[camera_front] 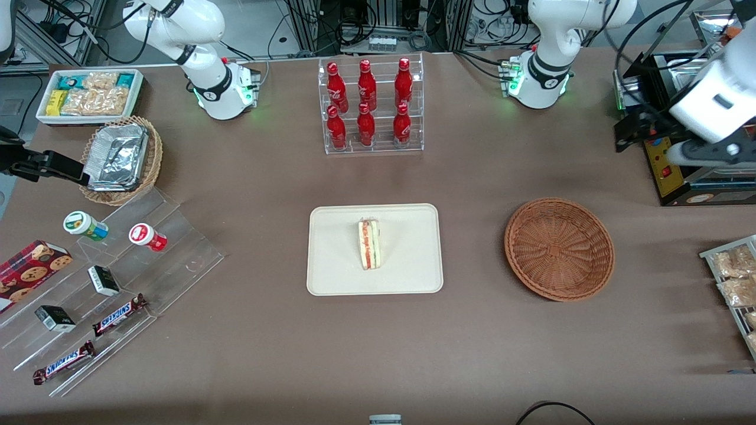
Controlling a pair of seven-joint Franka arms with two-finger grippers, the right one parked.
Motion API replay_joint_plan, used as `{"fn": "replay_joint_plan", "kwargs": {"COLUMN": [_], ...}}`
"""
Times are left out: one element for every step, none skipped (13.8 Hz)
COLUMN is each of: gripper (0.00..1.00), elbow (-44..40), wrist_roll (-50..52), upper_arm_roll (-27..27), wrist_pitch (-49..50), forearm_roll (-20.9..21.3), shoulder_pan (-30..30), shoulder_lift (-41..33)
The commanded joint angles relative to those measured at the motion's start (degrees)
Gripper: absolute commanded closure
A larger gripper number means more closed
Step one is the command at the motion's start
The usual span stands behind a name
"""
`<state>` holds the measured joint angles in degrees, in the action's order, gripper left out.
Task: Place sandwich from basket to tray
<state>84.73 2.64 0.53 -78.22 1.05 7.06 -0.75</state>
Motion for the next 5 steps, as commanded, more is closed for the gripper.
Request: {"fn": "replay_joint_plan", "kwargs": {"gripper": [0.01, 0.01, 0.01, 0.01, 0.01], "elbow": [1.14, 1.05, 1.05, 1.14, 1.05], "wrist_roll": [0.70, 0.18, -0.09, 0.00, -0.09], "upper_arm_roll": [0.34, 0.35, 0.35, 0.35, 0.44], "wrist_pitch": [1.22, 1.23, 1.23, 1.23, 1.23], "forearm_roll": [0.10, 0.18, 0.79, 0.53, 0.36], "shoulder_pan": [-1.95, -2.14, -2.14, -2.31, -2.75], "shoulder_lift": [-1.53, -1.53, -1.18, -1.09, -1.00]}}
